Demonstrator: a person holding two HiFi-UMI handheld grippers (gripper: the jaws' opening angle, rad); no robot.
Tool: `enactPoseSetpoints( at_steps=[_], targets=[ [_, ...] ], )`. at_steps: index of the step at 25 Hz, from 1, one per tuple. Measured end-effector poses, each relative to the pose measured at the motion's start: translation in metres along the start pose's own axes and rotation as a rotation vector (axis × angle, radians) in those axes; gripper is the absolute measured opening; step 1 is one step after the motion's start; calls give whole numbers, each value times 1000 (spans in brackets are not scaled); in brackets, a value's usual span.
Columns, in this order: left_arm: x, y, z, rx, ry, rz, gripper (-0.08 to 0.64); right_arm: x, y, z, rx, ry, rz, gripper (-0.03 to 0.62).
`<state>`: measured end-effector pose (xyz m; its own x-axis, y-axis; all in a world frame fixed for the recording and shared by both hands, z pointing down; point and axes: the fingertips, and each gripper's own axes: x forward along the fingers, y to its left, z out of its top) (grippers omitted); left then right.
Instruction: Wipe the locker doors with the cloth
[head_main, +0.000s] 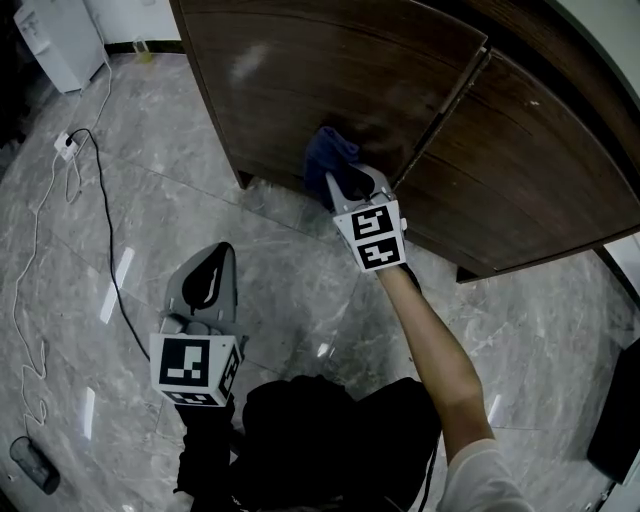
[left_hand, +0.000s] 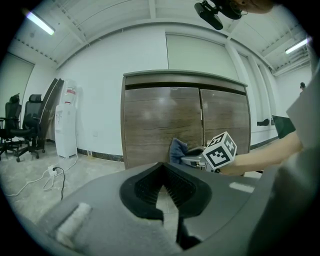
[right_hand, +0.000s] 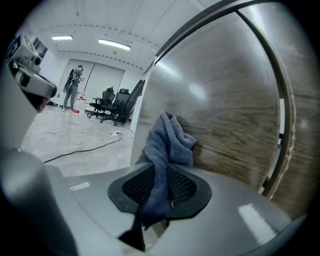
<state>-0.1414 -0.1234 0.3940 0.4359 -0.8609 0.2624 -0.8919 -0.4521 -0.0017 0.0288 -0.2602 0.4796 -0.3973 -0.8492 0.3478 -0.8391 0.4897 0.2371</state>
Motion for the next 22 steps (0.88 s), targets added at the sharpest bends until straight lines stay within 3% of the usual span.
enactPoseSetpoints(
  at_steps=[11,22],
  targets=[
    [-6,12,-3,-1,10,27,0,18,14,-32,21,61,24,81],
    [-14,23,-1,-1,10,52,0,8,4,29,-15,-27,12,81]
  ],
)
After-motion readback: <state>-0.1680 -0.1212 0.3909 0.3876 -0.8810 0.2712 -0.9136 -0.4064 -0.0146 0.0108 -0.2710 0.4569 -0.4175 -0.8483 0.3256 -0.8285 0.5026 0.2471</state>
